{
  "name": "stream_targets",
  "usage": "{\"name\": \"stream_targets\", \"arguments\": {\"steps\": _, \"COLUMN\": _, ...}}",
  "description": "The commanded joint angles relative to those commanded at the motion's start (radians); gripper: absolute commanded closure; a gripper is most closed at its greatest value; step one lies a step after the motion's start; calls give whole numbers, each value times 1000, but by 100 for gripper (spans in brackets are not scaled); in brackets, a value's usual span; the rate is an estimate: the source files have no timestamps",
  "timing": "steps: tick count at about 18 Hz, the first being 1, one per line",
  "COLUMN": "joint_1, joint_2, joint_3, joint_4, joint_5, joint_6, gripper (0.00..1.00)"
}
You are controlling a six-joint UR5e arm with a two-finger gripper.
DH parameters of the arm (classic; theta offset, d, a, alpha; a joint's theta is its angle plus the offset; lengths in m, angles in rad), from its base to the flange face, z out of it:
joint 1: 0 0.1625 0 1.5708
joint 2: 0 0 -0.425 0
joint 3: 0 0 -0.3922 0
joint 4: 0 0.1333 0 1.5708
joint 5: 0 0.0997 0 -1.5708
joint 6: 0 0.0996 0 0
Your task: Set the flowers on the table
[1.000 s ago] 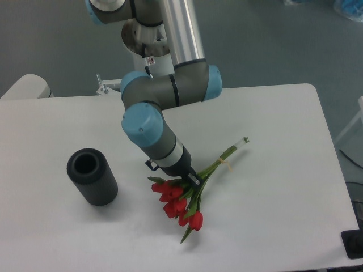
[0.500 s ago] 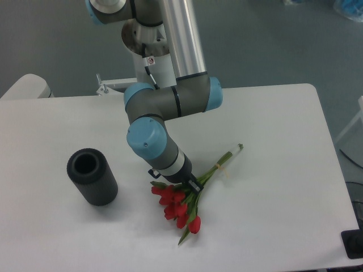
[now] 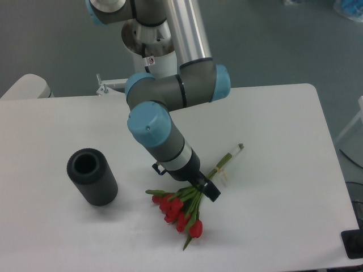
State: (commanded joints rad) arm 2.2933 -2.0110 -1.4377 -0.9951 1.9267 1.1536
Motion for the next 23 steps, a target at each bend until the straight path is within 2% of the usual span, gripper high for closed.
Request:
{"name": "stream_targets", "arguments": {"steps": 3, "joint_1": 60, "joint_2": 12, "joint_3": 109, "joint_4": -147, "joint_5": -85, "joint_6": 14, "gripper": 1}}
{"name": "stream_targets", "arguments": {"steps": 4, "joint_1": 84, "joint_2": 18, "joint_3": 138, "joint_4": -174, "joint_5": -141, "joint_6": 38, "gripper": 1}}
{"name": "stream_targets", "arguments": {"steps": 6, "joint_1": 123, "joint_2": 25, "joint_3": 177, "joint_4": -184, "joint_5": -228, "joint_6": 77, "gripper": 1}}
{"name": "stream_targets", "arguments": {"steps": 10, "joint_1": 204, "joint_2": 51, "joint_3": 188, "joint_4": -209, "joint_5": -336, "joint_6": 164, "gripper": 1}}
{"name": "stream_targets", "arguments": {"steps": 13, "joint_1": 248, "joint_2": 64, "joint_3": 189, "joint_4": -215, "joint_5": -380, "joint_6": 235, "gripper": 1}}
{"name": "stream_targets", "arguments": {"steps": 19, "joint_1": 336, "joint_2": 84, "joint_3": 188, "joint_4": -275, "joint_5": -468, "joint_6": 391, "gripper": 1}}
{"name": "stream_targets", "arguments": {"steps": 23, "joint_1": 341, "joint_2": 89, "joint_3": 188, "joint_4": -278, "joint_5": -474, "joint_6": 402, "gripper": 1}}
